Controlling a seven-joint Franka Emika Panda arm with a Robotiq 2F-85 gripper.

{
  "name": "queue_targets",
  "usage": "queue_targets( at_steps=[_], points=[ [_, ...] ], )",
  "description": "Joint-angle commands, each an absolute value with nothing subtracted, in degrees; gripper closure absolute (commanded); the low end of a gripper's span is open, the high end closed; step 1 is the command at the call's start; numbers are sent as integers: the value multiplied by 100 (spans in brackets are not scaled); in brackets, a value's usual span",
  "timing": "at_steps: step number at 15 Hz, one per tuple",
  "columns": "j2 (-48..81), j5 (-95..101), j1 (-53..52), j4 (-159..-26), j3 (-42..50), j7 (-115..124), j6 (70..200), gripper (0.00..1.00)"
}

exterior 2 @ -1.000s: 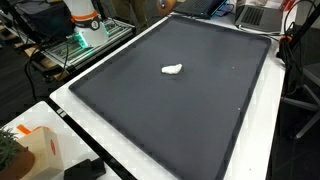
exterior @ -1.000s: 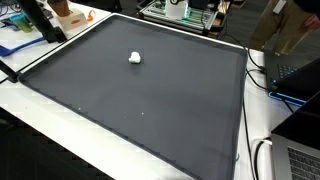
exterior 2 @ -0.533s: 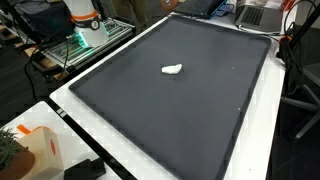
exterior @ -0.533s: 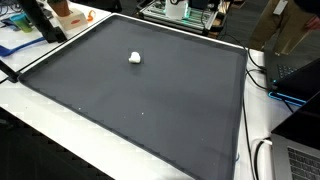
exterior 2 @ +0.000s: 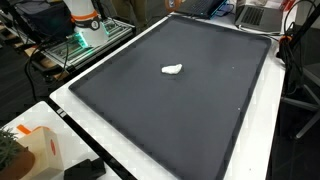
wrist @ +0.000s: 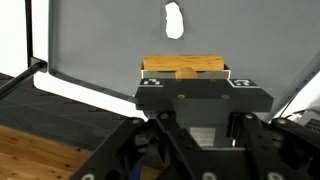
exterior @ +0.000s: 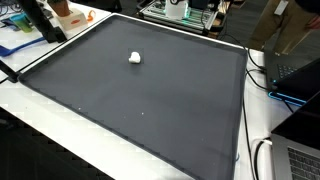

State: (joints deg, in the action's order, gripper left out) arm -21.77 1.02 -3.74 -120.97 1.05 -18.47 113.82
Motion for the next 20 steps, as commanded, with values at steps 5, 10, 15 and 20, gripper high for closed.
queue_targets(
  at_steps=[5, 10, 15, 20],
  points=[
    [-1250, 692, -380, -10743, -145, -1919, 10562, 78],
    [-553, 762, -390, -9946, -244, -1967, 10065, 78],
    [52, 735, -368, -9331, -287, -1828, 9624, 78],
    [455, 1079, -369, -8896, -290, -1567, 9640, 78]
  ],
)
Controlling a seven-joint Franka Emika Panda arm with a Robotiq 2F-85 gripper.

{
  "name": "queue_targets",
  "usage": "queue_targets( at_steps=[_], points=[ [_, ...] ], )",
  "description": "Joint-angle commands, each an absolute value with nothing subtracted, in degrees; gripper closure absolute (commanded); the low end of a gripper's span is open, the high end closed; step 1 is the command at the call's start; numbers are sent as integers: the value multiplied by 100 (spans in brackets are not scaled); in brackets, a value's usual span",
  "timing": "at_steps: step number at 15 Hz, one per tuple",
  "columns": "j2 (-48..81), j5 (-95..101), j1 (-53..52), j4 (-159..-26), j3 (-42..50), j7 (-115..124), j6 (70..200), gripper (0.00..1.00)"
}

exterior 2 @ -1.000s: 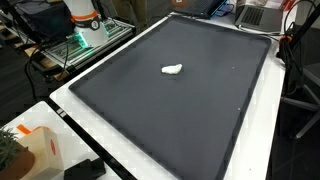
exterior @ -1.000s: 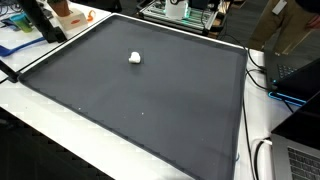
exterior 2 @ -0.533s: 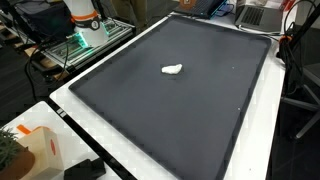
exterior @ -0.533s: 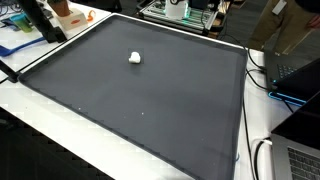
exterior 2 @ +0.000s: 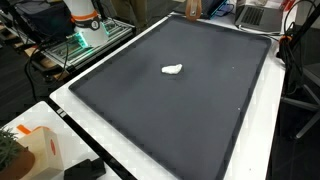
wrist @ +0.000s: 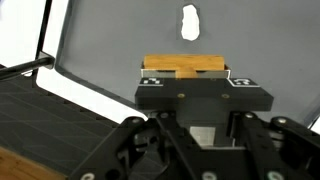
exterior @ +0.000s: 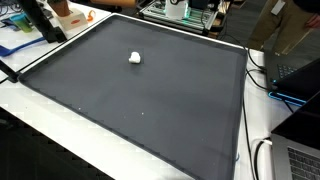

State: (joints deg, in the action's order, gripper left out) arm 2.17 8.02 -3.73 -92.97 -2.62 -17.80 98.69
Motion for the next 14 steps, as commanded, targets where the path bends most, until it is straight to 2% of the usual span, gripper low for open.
queue_targets(
  at_steps=[1, 2, 5, 6, 14],
  points=[
    [302, 864, -349, -9185, -290, -1727, 9845, 78],
    [356, 877, -348, -9138, -291, -1714, 9845, 53],
    [388, 876, -348, -9139, -293, -1714, 9847, 53],
    [496, 778, -346, -8992, -297, -1737, 9633, 78],
    [1805, 448, -143, -7413, -156, -1411, 8526, 78]
  ],
)
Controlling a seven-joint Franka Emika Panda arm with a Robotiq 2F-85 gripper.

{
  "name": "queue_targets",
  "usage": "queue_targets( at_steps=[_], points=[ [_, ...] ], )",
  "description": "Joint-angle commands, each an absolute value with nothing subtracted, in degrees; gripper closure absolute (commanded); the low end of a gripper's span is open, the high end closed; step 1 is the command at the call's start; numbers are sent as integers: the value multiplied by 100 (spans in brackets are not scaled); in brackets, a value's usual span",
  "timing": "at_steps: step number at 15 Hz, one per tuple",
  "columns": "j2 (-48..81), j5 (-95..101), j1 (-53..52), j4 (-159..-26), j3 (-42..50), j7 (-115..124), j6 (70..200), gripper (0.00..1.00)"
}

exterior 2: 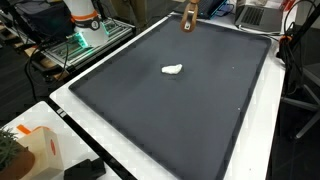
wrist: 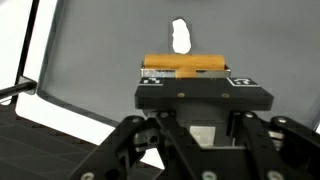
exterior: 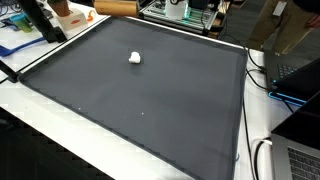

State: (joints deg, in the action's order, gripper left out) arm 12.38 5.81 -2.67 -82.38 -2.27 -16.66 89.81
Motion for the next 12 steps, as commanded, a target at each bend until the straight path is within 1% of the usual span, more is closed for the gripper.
queue_targets(
  at_steps=[1, 5, 6, 12],
  points=[
    [1959, 429, -95, -7233, -124, -1310, 8467, 78],
    [2375, 427, 20, -6683, -43, -984, 8221, 78],
    [2166, 517, -7, -7135, -66, -1136, 8567, 53],
    [2349, 516, 16, -6829, -50, -1078, 8411, 53]
  ],
)
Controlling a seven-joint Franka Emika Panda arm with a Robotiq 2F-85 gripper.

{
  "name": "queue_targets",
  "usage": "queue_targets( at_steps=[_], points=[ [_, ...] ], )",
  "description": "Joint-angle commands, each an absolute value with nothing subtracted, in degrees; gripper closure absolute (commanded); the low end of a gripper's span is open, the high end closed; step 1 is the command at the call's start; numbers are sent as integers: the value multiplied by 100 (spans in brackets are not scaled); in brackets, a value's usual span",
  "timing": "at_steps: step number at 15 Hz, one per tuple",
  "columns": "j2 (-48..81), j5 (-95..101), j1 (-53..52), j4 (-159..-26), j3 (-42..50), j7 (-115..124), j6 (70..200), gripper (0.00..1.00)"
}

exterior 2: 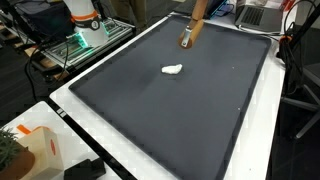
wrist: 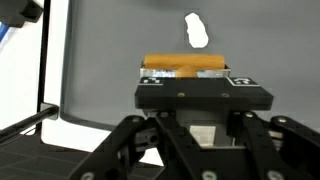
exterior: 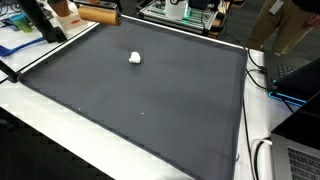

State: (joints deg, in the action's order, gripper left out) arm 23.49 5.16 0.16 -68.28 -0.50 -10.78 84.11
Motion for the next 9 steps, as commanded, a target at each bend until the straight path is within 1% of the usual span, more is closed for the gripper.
queue_targets(
  at_steps=[1, 2, 3, 9],
  points=[
    [2350, 516, 16, -6818, -50, -1071, 8405, 53],
    [2351, 516, 16, -6813, -50, -1065, 8402, 53],
    [2352, 516, 16, -6809, -50, -1059, 8400, 78],
    [2872, 677, -179, -6181, -56, -744, 8035, 78]
  ],
)
